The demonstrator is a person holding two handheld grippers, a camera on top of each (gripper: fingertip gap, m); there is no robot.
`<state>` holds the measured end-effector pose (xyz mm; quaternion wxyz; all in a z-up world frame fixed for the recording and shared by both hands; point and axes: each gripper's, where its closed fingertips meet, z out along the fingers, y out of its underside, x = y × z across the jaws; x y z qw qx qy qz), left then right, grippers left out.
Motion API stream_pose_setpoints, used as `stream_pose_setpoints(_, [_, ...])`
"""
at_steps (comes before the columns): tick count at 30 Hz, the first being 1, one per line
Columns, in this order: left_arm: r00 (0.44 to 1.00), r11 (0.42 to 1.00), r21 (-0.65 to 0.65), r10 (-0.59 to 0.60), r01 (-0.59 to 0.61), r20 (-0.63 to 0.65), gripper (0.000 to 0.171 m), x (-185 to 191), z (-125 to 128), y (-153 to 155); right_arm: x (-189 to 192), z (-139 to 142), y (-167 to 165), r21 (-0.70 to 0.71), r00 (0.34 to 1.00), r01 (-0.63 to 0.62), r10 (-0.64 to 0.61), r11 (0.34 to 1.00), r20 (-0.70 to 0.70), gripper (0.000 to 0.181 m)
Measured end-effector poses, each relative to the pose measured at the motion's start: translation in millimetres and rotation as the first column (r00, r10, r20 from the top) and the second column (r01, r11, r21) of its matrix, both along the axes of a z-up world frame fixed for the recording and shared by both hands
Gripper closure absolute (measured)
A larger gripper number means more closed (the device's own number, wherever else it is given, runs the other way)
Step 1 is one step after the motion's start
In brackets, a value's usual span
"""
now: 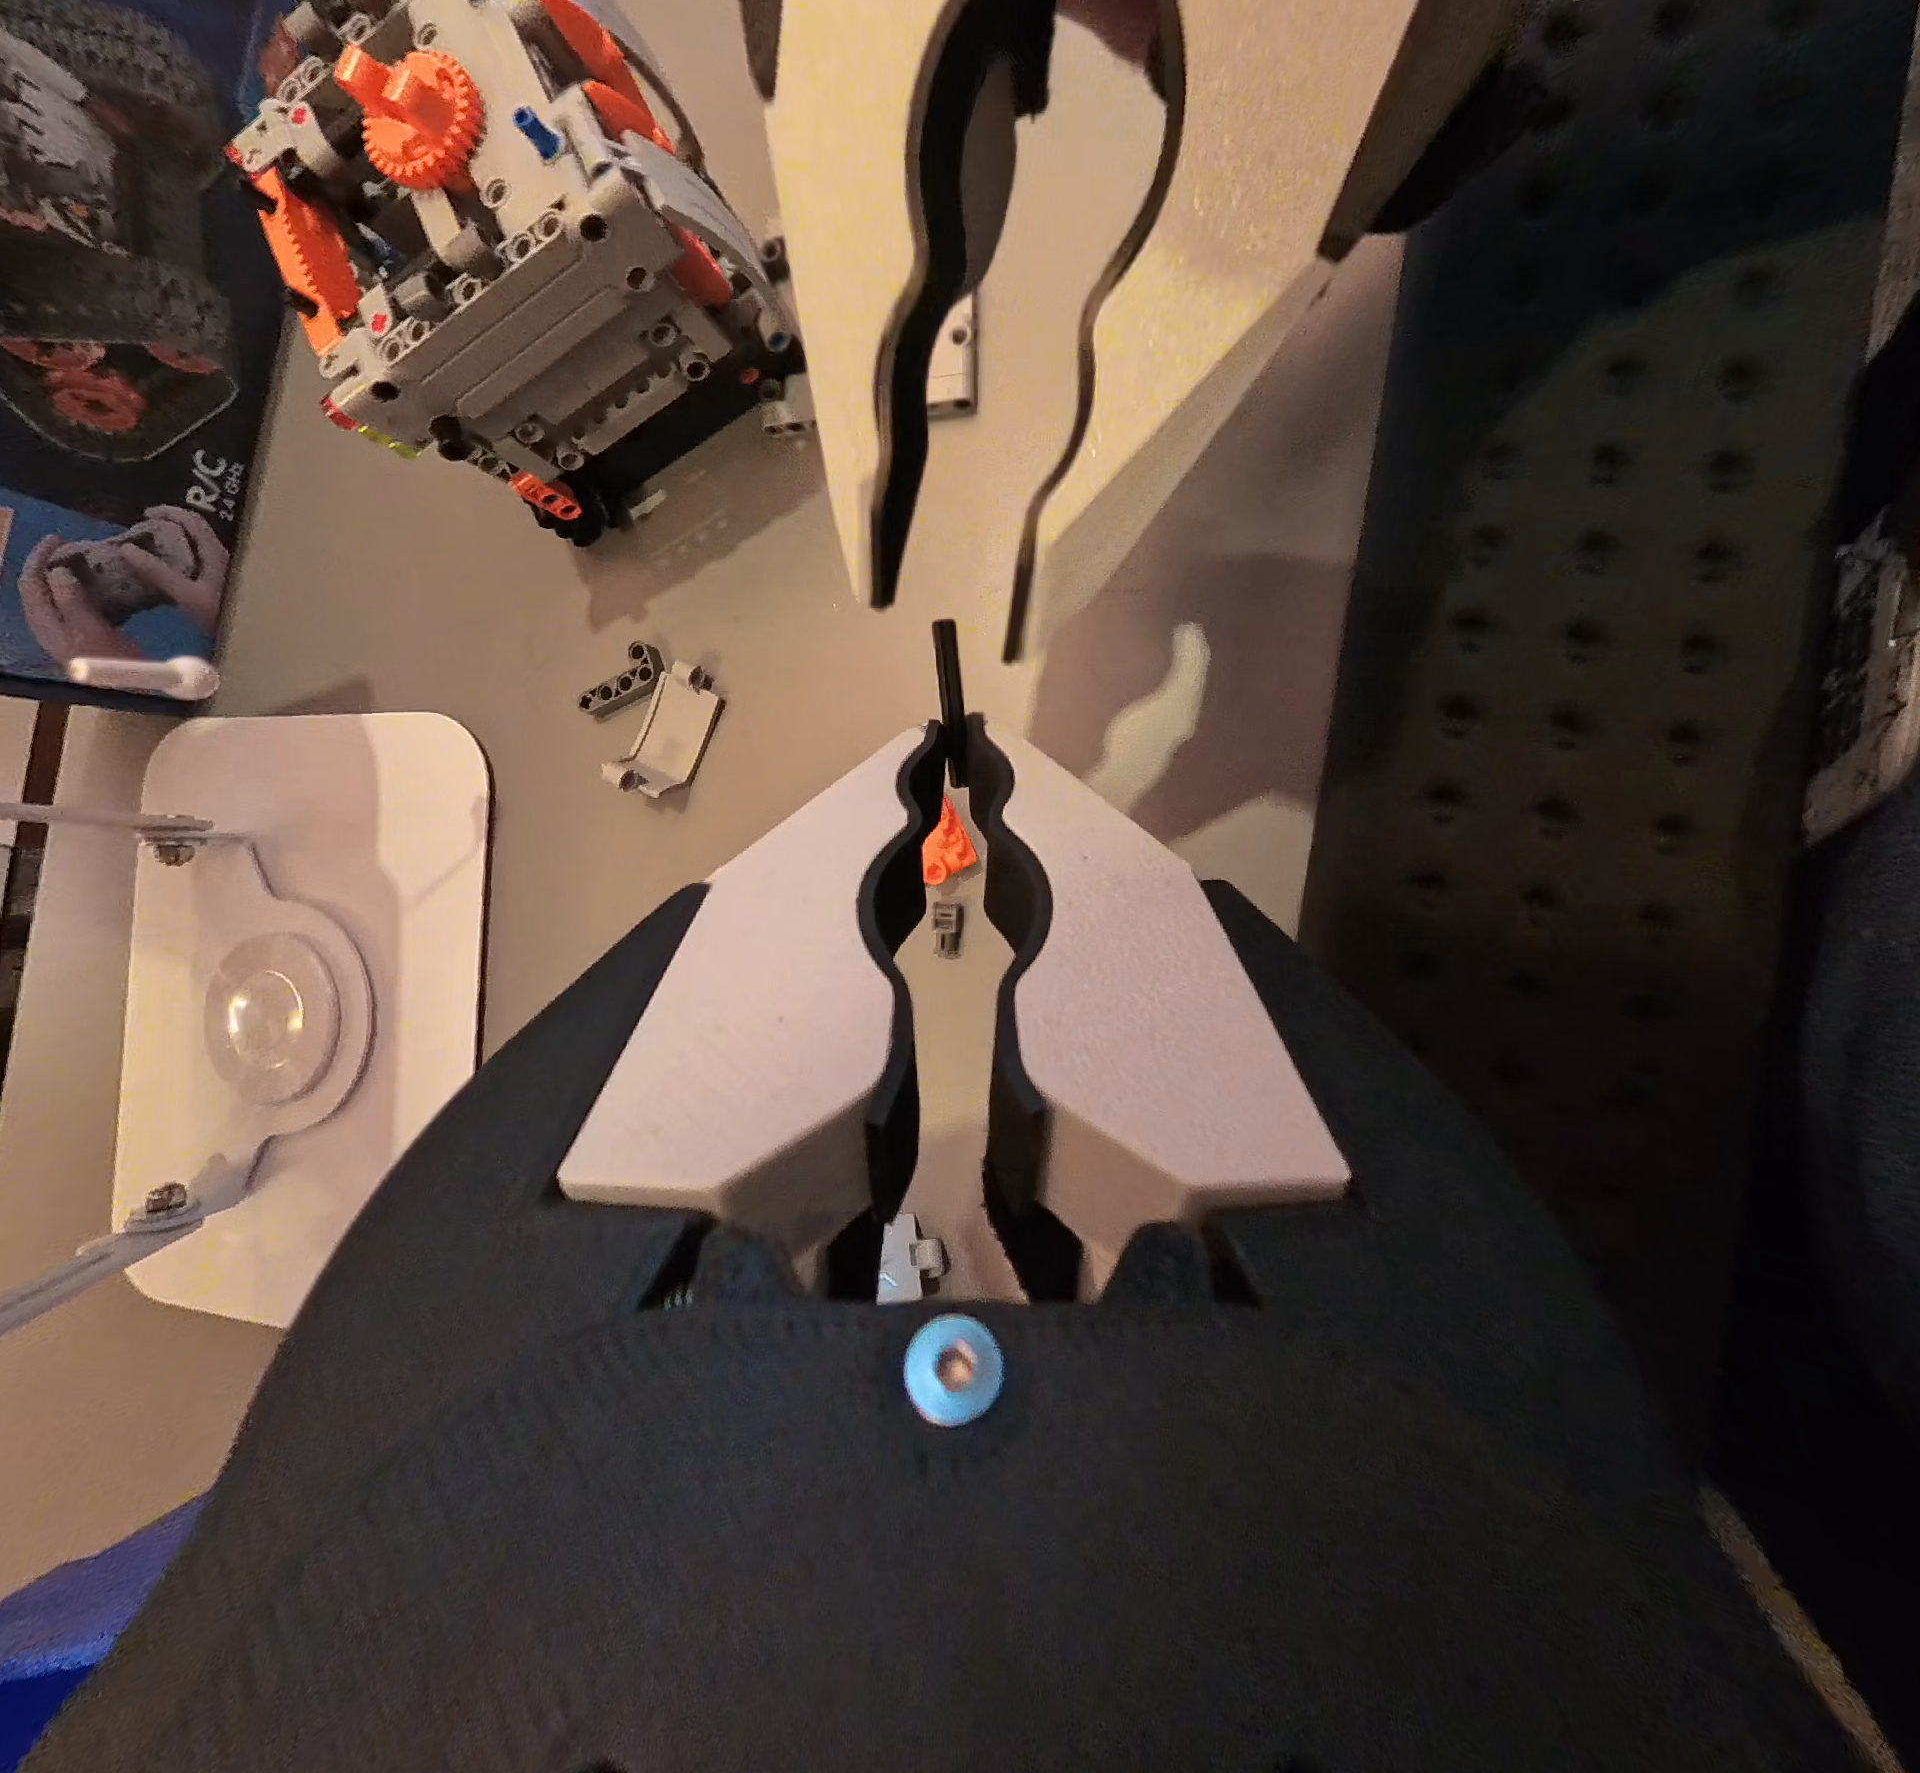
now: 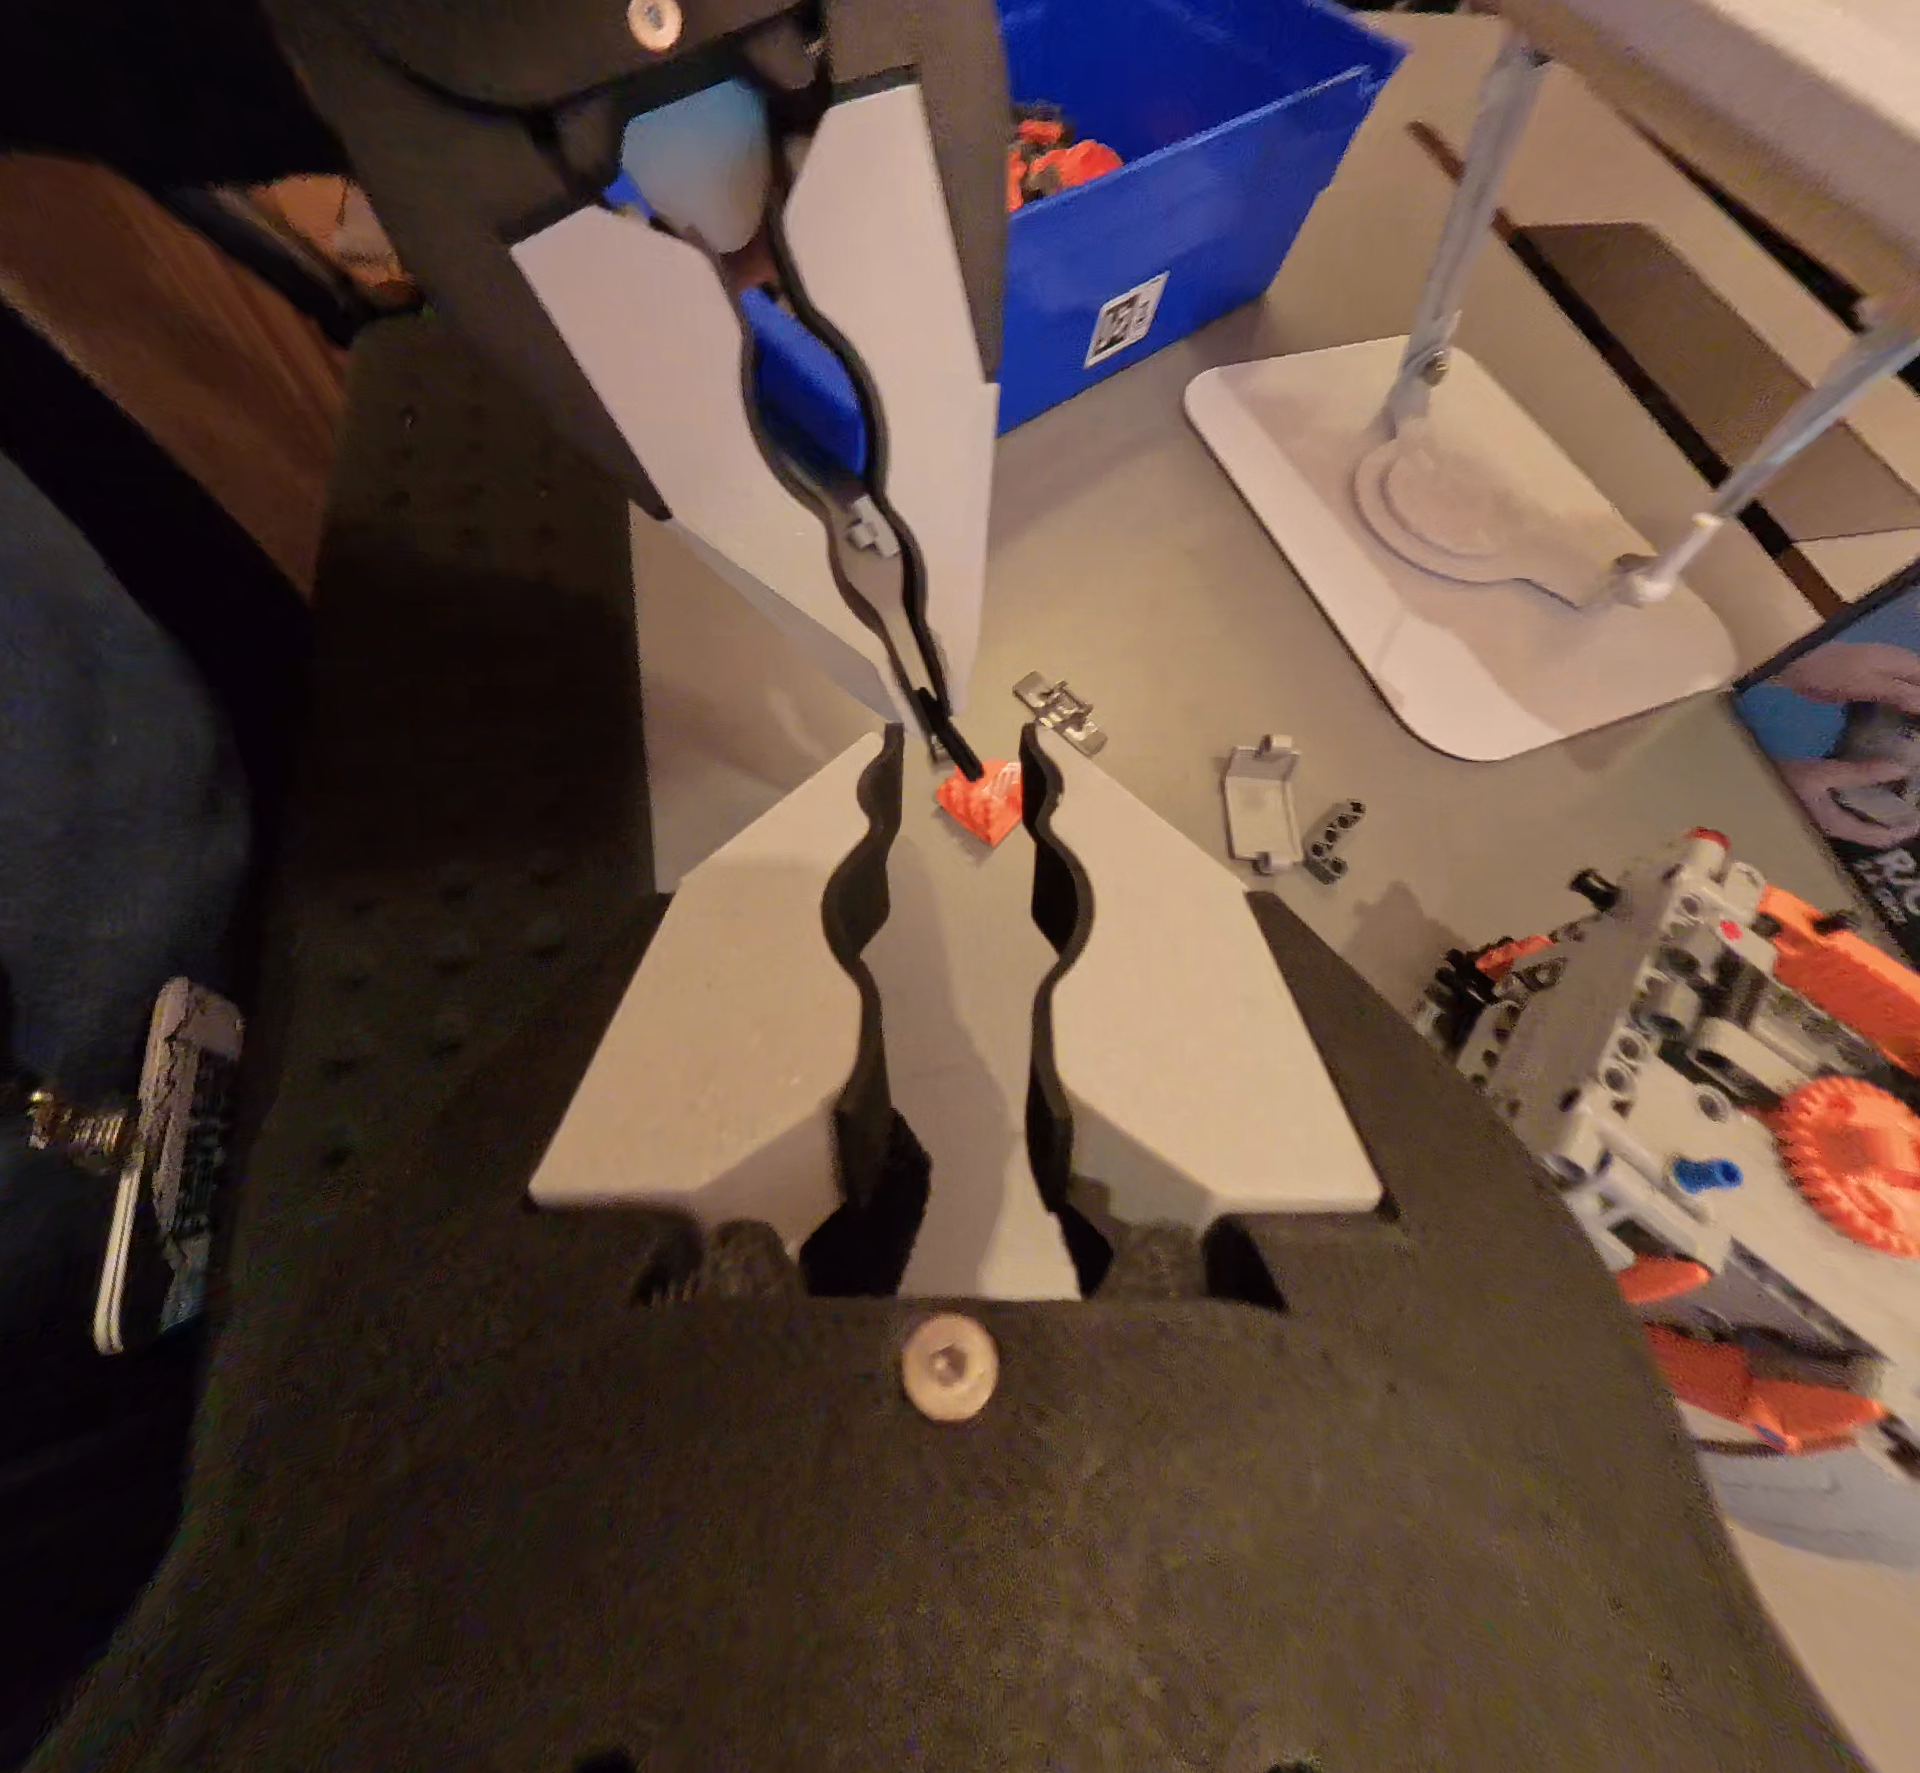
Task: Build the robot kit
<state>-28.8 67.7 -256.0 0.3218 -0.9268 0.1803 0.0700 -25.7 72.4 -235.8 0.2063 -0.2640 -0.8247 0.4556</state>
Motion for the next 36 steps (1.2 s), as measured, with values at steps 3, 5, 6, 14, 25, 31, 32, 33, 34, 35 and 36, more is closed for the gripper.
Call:
stream_pose_setpoints(3, [0.999,0.999,-0.021,-0.042,0.041,-0.03,0.171,6,-2,1,3,-12,-3,0.082,0.999,-0.039,0.038,0.996,0.012,0.166])
stream_pose_setpoints(5, [0.997,0.997,-0.044,-0.059,0.057,-0.047,0.171,8,-6,1,4,-16,-5,0.118,0.998,-0.059,0.058,0.991,0.011,0.179])
stream_pose_setpoints(6, [0.997,0.997,-0.047,-0.065,0.063,-0.039,0.171,11,-8,1,4,-19,-7,0.127,0.997,-0.071,0.069,0.989,0.016,0.181])
stream_pose_setpoints(14, [0.997,0.995,-0.07,-0.07,0.068,-0.032,0.17,12,-21,-2,4,-35,-7,0.168,0.995,-0.084,0.075,0.982,0.06,0.17])
stream_pose_setpoints(25, [0.999,0.997,-0.066,-0.037,0.036,-0.007,0.166,5,-26,2,2,-46,-2,0.154,0.993,-0.063,0.047,0.986,0.107,0.18])
stream_pose_setpoints(31, [0.995,0.995,-0.021,0.096,-0.095,0.032,0.148,-12,-14,-17,-8,-64,21,0.11,0.983,0.072,-0.089,0.991,0.163,0.18])
stream_pose_setpoints(32, [0.993,0.994,-0.01,0.109,-0.109,0.049,0.148,-12,-9,-22,-9,-68,23,0.108,0.98,0.088,-0.106,0.99,0.17,0.18])
stream_pose_setpoints(33, [0.99,0.992,0.002,0.123,-0.124,0.068,0.15,-12,-4,-27,-10,-73,24,0.104,0.976,0.102,-0.12,0.989,0.184,0.18])
stream_pose_setpoints(34, [0.987,0.99,0.017,0.135,-0.137,0.086,0.15,-12,2,-33,-10,-77,25,0.103,0.971,0.114,-0.133,0.988,0.196,0.18])
stream_pose_setpoints(35, [0.984,0.989,0.033,0.141,-0.145,0.105,0.152,-12,9,-38,-10,-82,26,0.107,0.968,0.124,-0.144,0.987,0.206,0.18])
stream_pose_setpoints(36, [0.981,0.987,0.044,0.15,-0.157,0.124,0.154,-12,16,-45,-9,-87,27,0.115,0.964,0.129,-0.151,0.985,0.219,0.18])
